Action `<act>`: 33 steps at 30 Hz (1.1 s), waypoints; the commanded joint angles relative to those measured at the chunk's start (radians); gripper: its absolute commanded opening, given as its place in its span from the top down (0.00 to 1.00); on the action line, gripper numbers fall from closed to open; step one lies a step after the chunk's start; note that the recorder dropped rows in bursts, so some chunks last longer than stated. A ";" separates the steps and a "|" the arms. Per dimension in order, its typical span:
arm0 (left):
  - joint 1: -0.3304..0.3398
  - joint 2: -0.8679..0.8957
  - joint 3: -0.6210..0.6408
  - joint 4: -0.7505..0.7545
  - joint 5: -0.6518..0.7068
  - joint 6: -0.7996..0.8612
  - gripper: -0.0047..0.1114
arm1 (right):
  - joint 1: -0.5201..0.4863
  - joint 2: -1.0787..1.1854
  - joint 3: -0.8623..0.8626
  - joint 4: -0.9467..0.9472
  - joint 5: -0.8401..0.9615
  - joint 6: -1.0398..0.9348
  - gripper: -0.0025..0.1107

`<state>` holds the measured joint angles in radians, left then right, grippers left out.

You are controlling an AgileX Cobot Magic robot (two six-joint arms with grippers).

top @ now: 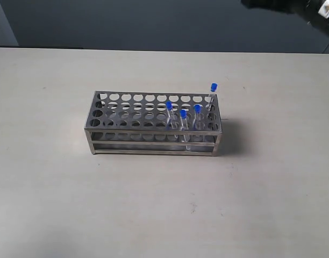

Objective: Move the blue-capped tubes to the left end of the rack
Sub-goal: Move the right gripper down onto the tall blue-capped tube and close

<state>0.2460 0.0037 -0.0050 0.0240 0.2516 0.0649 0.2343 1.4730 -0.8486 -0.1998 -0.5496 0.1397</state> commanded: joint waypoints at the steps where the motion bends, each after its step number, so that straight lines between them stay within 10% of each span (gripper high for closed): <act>1: 0.001 -0.004 0.005 0.001 -0.012 -0.004 0.96 | 0.017 0.130 0.058 0.092 -0.121 -0.080 0.98; 8: 0.001 -0.004 0.005 0.001 -0.012 -0.004 0.96 | 0.017 0.247 0.077 -0.021 -0.087 -0.041 0.98; 14: 0.001 -0.004 0.005 0.001 -0.012 -0.004 0.96 | 0.017 0.251 0.074 -0.274 -0.102 0.185 0.53; 33: 0.001 -0.004 0.005 0.001 -0.012 -0.004 0.96 | 0.017 0.405 0.074 -0.219 -0.155 0.169 0.52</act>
<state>0.2460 0.0037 -0.0050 0.0240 0.2516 0.0649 0.2544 1.8672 -0.7733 -0.4226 -0.6706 0.3082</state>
